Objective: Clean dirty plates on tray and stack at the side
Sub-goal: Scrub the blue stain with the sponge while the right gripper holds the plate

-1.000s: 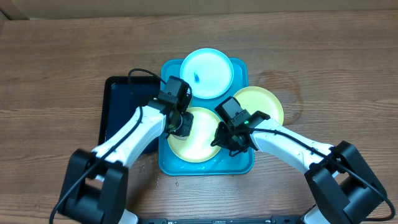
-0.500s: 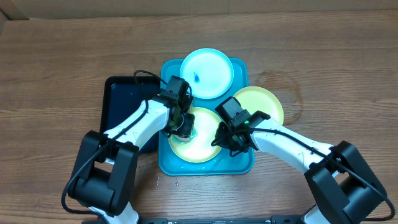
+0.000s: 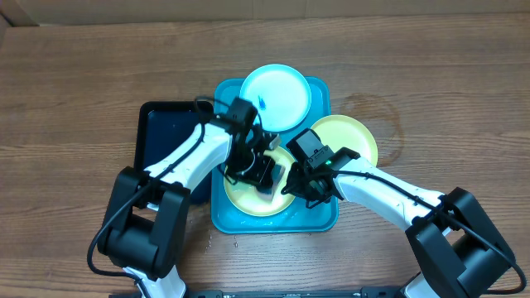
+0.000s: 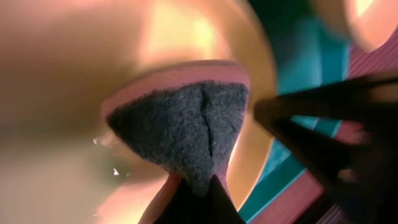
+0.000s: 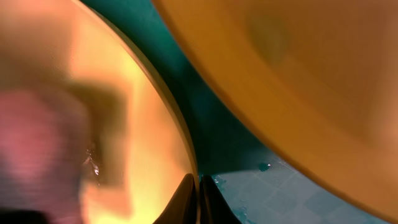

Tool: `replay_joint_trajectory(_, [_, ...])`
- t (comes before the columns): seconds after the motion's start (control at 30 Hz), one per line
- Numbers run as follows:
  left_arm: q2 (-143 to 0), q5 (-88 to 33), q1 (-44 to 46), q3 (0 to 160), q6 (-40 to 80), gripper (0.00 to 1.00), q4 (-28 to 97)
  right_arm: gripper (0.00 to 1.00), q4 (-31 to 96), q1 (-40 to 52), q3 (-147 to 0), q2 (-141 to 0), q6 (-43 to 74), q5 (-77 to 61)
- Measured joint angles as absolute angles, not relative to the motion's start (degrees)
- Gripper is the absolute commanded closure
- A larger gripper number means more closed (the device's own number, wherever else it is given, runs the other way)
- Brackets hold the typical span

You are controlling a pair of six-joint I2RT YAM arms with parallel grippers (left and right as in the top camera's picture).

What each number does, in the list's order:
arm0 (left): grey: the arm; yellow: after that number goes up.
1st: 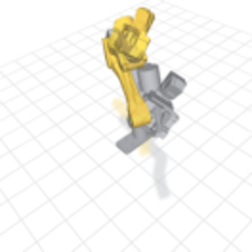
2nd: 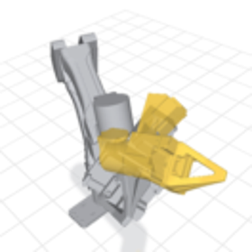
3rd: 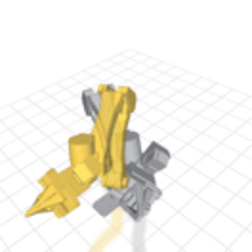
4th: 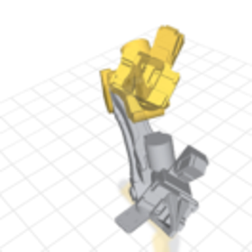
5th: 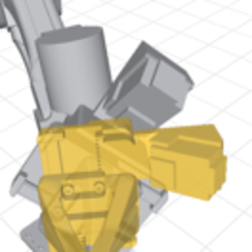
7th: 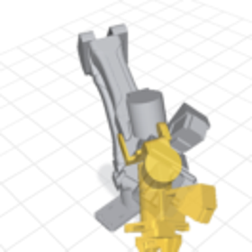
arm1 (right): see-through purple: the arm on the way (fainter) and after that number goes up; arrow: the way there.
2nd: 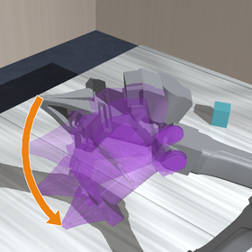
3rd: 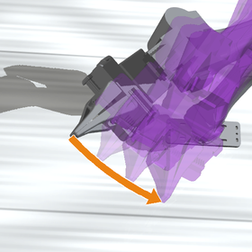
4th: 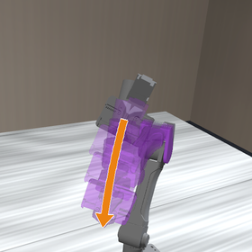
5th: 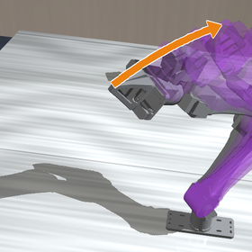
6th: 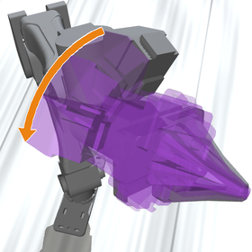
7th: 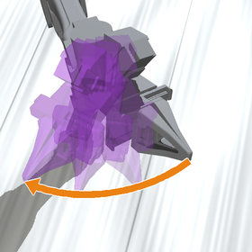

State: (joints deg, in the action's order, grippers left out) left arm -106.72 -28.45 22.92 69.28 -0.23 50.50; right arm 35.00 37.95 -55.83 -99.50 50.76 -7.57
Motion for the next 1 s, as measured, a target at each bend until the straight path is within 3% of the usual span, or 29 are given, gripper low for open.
replay_joint_trajectory(0.37, [-101.67, -12.38, 22.92, 72.82, 0.01, 0.96, 53.67, 0.96, 33.43, 38.68, -55.83, -99.5, 49.04, -9.04])
replay_joint_trajectory(0.67, [-104.4, -4.38, 22.92, 66.65, 2.48, 0.96, 46.33, 0.96, 33.45, 39.0, -55.83, -99.5, 48.29, -9.65])
replay_joint_trajectory(0.87, [-106.0, -4.43, 22.9, 65.71, 4.78, 0.96, 45.6, 0.96, 33.41, 39.03, -55.83, -99.53, 48.16, -9.65])
replay_joint_trajectory(1.0, [-106.3, -12.23, 22.7, 65.71, 5.04, 0.96, 46.09, 0.96, 33.65, 39.03, -55.81, -99.55, 48.12, -9.61])
